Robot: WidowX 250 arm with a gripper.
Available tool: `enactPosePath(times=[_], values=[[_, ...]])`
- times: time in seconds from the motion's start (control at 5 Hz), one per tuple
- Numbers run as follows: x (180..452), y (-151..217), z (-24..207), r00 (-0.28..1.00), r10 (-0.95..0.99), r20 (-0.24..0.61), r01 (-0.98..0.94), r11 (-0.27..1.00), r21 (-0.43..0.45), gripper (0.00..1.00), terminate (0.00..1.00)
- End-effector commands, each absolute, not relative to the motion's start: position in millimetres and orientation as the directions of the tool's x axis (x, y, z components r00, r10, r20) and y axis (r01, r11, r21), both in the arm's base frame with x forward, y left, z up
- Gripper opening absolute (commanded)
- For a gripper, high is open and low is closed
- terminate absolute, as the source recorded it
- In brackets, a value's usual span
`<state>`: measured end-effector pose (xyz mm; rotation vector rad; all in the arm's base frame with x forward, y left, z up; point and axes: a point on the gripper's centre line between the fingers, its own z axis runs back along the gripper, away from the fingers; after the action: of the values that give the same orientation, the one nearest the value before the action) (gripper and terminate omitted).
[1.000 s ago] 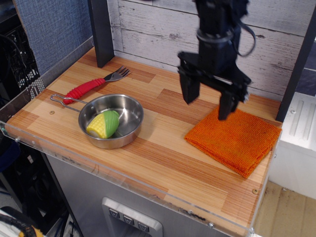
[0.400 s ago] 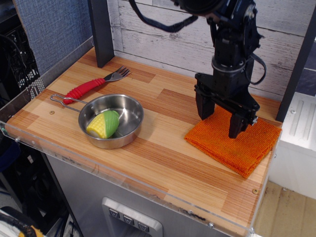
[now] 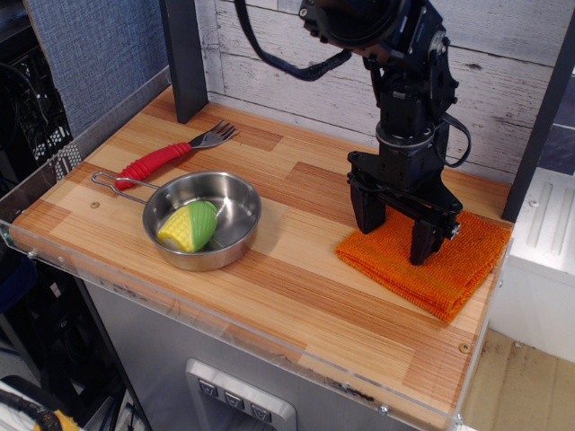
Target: Move the orange cloth to the table's bottom edge.
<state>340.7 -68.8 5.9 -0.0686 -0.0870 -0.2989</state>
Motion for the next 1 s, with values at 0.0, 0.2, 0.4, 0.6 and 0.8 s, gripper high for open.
enactPosePath(times=[0.0, 0.2, 0.4, 0.6, 0.8], values=[[317, -49, -32, 0.962, -0.271, -0.016, 0.271, 0.962, 0.007, 1.00, 0.00], [305, -46, -35, 0.952, -0.305, -0.036, 0.307, 0.950, 0.059, 1.00, 0.00], [278, -40, -36, 0.952, -0.298, -0.063, 0.302, 0.951, 0.070, 1.00, 0.00], [258, -37, -35, 0.958, -0.275, -0.077, 0.280, 0.958, 0.064, 1.00, 0.00], [238, -34, -31, 0.955, -0.285, -0.077, 0.289, 0.956, 0.045, 1.00, 0.00]])
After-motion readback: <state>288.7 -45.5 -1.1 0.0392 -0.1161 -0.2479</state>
